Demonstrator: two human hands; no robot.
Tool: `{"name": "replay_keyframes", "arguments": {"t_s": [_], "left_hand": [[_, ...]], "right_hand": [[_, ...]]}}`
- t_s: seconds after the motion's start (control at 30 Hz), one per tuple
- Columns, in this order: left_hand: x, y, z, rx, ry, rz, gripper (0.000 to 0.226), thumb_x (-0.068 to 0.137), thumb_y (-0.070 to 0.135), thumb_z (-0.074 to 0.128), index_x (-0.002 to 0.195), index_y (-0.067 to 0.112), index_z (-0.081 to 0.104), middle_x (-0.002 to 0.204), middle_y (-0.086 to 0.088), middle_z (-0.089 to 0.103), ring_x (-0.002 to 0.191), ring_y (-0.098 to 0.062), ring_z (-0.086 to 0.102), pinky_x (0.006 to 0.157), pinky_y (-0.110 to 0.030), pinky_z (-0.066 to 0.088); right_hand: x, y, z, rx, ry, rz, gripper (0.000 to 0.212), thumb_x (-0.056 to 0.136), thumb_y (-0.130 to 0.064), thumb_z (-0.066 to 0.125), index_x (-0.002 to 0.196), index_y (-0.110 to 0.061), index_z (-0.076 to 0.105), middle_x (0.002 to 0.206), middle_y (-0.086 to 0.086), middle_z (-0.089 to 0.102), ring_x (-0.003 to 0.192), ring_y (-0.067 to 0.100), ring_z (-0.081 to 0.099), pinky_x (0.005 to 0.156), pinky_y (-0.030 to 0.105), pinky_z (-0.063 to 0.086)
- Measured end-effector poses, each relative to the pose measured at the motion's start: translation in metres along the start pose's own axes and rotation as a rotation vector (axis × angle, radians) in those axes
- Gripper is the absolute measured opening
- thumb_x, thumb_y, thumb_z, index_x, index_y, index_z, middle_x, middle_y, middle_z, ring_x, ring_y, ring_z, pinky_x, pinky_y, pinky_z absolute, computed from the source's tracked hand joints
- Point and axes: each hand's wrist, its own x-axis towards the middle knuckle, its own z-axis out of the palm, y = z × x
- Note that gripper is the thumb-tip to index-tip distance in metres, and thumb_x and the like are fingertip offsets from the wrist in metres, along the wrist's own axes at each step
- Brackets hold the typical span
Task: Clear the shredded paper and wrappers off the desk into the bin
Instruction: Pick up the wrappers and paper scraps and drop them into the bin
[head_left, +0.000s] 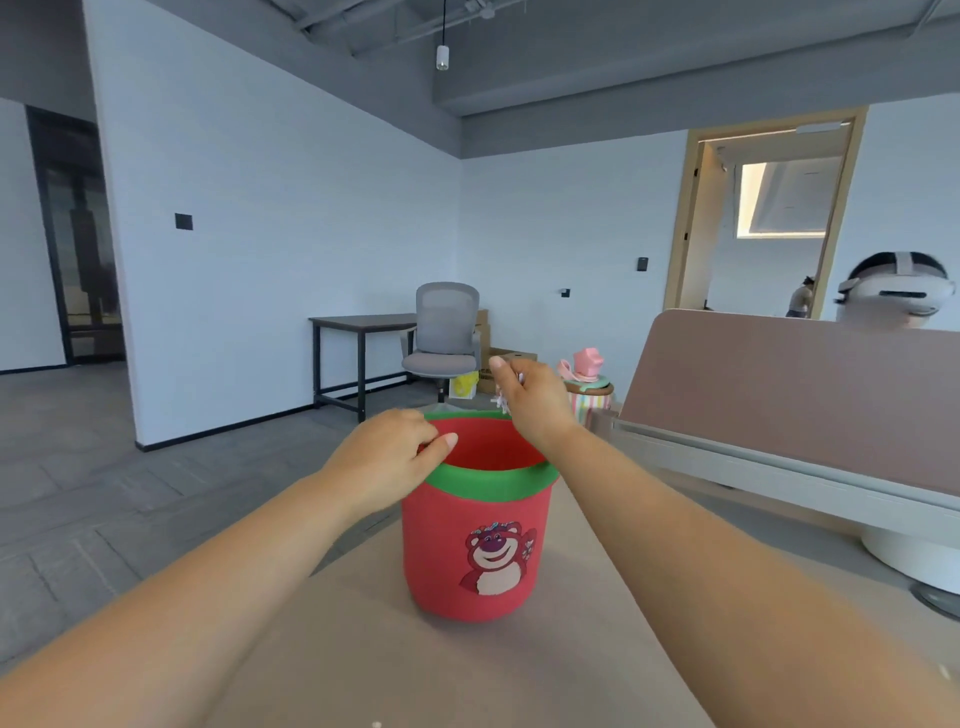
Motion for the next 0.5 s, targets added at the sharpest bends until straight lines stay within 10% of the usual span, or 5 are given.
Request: {"name": "replay_keyframes", "arguments": {"t_s": [0.33, 0.5], "left_hand": [[-0.011, -0.011, 0.022, -0.102, 0.11, 0.014, 0.041, 0.097, 0.04, 0.029, 0.072, 0.015, 0.051, 0.082, -0.002, 0.051, 0.087, -0.017, 0.044, 0.087, -0.036, 0.041], [-0.012, -0.01, 0.024, -0.118, 0.111, -0.014, 0.042, 0.097, 0.04, 0.029, 0.075, 0.012, 0.052, 0.084, -0.004, 0.051, 0.09, -0.019, 0.046, 0.085, -0.037, 0.042]], "right_hand": [[0.002, 0.002, 0.009, -0.242, -0.219, 0.068, 0.063, 0.097, -0.045, 0.022, 0.098, -0.002, 0.068, 0.106, 0.017, 0.066, 0.102, 0.031, 0.057, 0.084, 0.031, 0.039], [-0.004, 0.009, 0.01, -0.277, -0.216, 0.081, 0.034, 0.096, -0.022, 0.042, 0.089, 0.001, 0.066, 0.099, 0.016, 0.069, 0.081, 0.024, 0.058, 0.068, 0.028, 0.043]]}}
